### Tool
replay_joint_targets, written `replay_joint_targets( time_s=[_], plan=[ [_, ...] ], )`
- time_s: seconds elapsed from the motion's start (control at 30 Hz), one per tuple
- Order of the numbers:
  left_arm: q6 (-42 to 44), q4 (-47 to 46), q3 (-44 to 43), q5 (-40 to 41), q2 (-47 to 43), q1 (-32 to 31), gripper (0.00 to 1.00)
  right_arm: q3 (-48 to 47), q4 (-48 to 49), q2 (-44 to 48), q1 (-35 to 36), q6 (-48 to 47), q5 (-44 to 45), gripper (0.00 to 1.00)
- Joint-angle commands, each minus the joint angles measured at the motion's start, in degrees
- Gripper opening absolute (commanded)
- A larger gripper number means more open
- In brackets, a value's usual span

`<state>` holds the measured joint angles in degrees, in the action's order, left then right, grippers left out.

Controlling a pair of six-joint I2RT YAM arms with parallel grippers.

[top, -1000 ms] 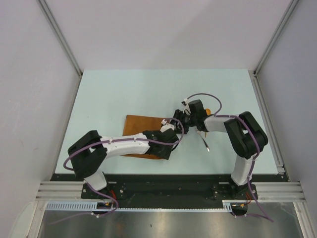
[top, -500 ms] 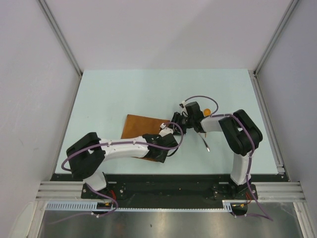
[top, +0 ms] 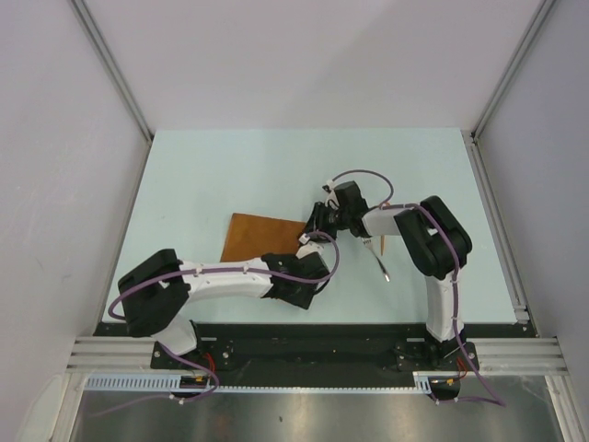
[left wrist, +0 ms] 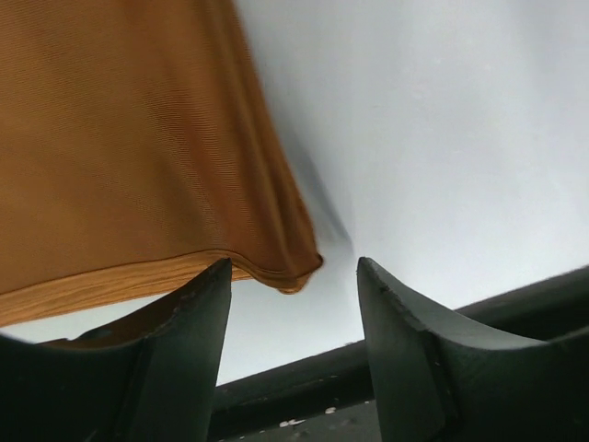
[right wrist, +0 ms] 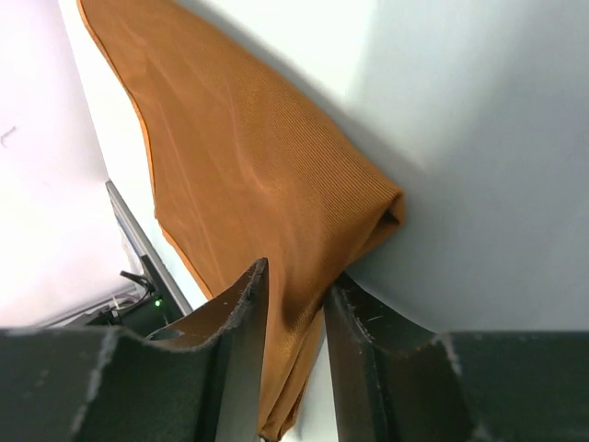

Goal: Fold the napkin into a case and place the utensils inside
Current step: Pick up the 2/3-rectangle-folded napkin from the center of the board.

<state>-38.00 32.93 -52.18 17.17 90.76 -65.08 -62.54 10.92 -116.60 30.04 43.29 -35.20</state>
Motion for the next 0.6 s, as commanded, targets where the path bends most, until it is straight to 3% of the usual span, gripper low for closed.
replay_joint_targets(
  time_s=[0.0, 0.27, 0.4, 0.47, 0.5, 0.57],
  plan=[
    [0.6, -4.8, 0.2, -5.0, -0.2, -0.7, 0.65, -3.3, -3.1, -2.8, 0.1, -3.2, 1.8, 0.34],
    [0.4, -3.1, -1.3, -6.7, -8.4, 1.4, 0.81, -10.8, -7.7, -7.0, -0.2, -12.5, 2.2, 0.3],
    [-0.2, -4.2, 1.6, -13.1, -18.1, 11.0, 0.84, -17.1, -14.2, -9.7, -0.9, -18.1, 3.1, 0.31],
    [0.5, -5.2, 3.8, -19.3, -23.5, 16.5, 0.85, -20.8, -16.9, -10.8, -1.5, -19.9, 5.0, 0.38],
    [1.1, -6.1, 4.4, -22.0, -25.0, 22.8, 0.83, -22.2, -20.3, -10.8, -1.5, -21.6, 5.9, 0.42],
    [3.4, -7.3, 4.4, -27.6, -26.4, 29.2, 0.82, -25.4, -23.3, -10.4, -1.6, -23.3, 9.9, 0.56]
  ],
)
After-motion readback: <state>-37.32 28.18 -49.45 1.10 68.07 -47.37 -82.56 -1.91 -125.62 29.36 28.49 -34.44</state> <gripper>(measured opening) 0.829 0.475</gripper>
